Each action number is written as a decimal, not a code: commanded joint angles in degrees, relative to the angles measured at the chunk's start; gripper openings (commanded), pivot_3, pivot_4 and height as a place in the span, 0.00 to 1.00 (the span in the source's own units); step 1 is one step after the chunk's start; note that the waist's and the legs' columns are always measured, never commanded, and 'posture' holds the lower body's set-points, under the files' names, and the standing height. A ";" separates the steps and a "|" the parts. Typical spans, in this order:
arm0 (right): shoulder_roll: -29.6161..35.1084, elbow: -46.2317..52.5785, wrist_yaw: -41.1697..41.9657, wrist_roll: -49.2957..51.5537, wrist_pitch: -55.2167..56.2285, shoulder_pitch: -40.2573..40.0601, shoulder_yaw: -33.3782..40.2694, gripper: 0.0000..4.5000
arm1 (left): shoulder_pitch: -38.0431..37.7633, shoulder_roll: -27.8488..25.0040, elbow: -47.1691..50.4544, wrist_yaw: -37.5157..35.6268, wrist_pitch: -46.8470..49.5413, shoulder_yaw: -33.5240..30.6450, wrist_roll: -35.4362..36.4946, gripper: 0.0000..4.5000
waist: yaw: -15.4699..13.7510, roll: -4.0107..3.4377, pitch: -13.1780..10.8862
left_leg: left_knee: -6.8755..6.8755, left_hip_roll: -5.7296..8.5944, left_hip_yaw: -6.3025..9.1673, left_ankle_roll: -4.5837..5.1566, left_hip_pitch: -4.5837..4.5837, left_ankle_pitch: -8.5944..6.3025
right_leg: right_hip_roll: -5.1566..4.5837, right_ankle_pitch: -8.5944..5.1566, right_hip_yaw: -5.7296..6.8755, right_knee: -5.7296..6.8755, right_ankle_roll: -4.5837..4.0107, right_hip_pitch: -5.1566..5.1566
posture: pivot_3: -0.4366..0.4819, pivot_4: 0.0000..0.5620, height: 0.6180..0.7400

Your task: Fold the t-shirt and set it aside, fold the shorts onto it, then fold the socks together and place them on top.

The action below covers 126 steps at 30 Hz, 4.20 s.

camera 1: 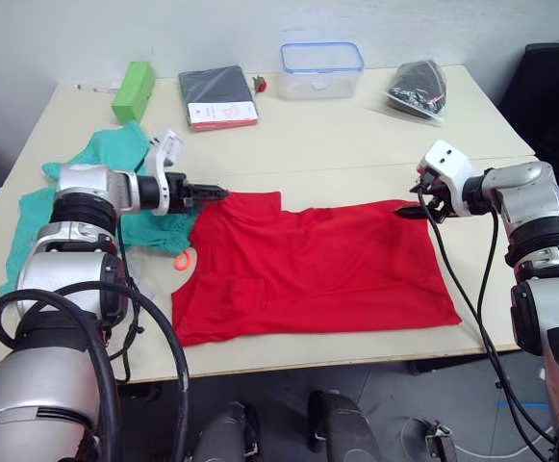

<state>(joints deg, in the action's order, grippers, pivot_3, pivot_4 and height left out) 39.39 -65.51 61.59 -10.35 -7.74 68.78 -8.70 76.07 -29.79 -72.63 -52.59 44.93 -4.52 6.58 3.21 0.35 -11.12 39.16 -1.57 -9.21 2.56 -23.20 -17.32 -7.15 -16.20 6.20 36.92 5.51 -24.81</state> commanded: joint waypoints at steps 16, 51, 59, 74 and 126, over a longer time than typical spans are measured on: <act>-1.26 -2.16 -4.78 -2.41 -3.06 3.83 -0.25 0.75 | 1.74 2.58 -2.49 20.51 0.61 -13.47 5.17 0.61 | 0.03 0.03 -0.02 | -0.02 0.01 -0.02 -0.04 0.00 -0.01 | -0.03 0.00 -0.03 0.04 0.00 -0.05 | 0.48 0.27 1.00; -7.50 -6.86 -15.68 -1.01 -15.01 5.49 1.38 0.02 | -0.16 2.99 -1.25 10.71 -1.56 -6.98 0.80 0.00 | 0.21 0.03 -0.02 | -0.03 0.03 -0.06 -0.07 0.00 0.00 | 0.00 0.00 -0.05 0.08 0.00 -0.08 | 0.48 0.27 1.00; -7.41 -6.55 -17.72 -0.14 -11.94 5.44 2.63 0.02 | -0.21 2.70 -1.28 11.05 -3.05 -6.32 -0.28 0.00 | 0.21 0.03 -0.02 | -0.03 0.02 -0.06 -0.07 0.00 0.00 | 0.01 0.00 -0.06 0.08 0.00 -0.09 | 0.48 0.27 1.00; -8.95 -8.97 -16.41 -1.45 -19.61 7.01 1.87 0.48 | 0.67 3.18 -1.14 9.27 -3.62 -5.55 -0.71 0.00 | 0.21 0.03 -0.02 | -0.04 0.01 -0.09 -0.07 -0.01 0.00 | 0.02 0.00 -0.08 0.09 0.00 -0.12 | 0.48 0.27 1.00; -7.25 -9.06 -13.10 -4.94 -12.61 8.93 -1.85 0.73 | -21.11 -3.50 38.85 -14.48 -21.48 3.42 1.86 0.00 | 0.12 0.04 -0.02 | -0.06 -0.06 -0.27 -0.06 -0.06 0.00 | 0.04 0.00 -0.26 0.17 -0.01 -0.33 | 0.48 0.27 1.00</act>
<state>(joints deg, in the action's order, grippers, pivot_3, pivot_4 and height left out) 31.92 -73.68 49.20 -15.34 -17.44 75.82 -11.08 54.97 -32.46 -36.66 -67.14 23.01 -0.60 6.93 3.33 0.39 -11.13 39.11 -1.62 -9.46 2.50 -23.28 -17.32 -7.12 -16.21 5.95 37.09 5.50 -25.15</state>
